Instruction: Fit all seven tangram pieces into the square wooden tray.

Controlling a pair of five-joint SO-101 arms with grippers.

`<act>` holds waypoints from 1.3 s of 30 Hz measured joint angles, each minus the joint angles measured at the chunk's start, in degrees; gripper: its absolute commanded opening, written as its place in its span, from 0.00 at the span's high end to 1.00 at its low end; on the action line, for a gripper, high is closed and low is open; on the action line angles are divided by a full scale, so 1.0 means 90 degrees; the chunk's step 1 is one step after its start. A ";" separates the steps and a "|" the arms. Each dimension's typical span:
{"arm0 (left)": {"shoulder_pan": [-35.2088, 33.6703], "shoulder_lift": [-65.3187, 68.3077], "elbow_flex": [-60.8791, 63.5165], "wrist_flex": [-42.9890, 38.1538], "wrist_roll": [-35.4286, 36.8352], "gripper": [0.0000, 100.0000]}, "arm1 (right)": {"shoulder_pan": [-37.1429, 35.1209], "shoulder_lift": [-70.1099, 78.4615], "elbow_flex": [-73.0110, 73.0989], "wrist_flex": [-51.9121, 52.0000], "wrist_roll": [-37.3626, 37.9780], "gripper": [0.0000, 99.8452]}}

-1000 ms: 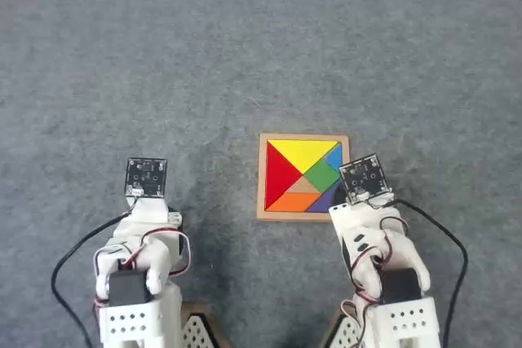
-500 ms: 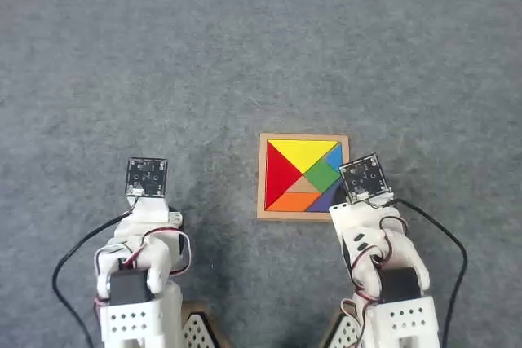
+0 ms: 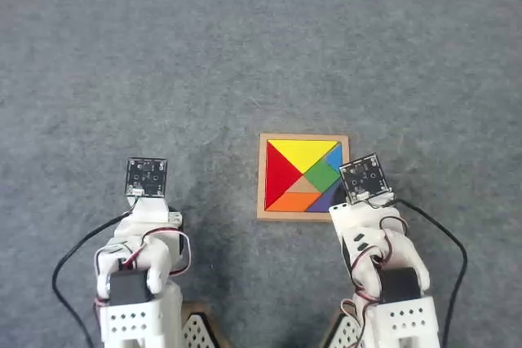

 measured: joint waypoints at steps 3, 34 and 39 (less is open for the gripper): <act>0.0000 0.0000 0.0000 0.0000 0.0000 0.98 | 0.0000 0.0000 0.0000 0.0000 0.0000 0.99; 0.0000 0.0000 0.0000 0.0000 0.0000 0.98 | 0.0469 0.0020 0.0010 -0.0039 0.0000 0.99; 0.0000 0.0000 0.0000 0.0000 0.0000 0.98 | 0.0469 0.0020 0.0010 -0.0039 0.0000 0.99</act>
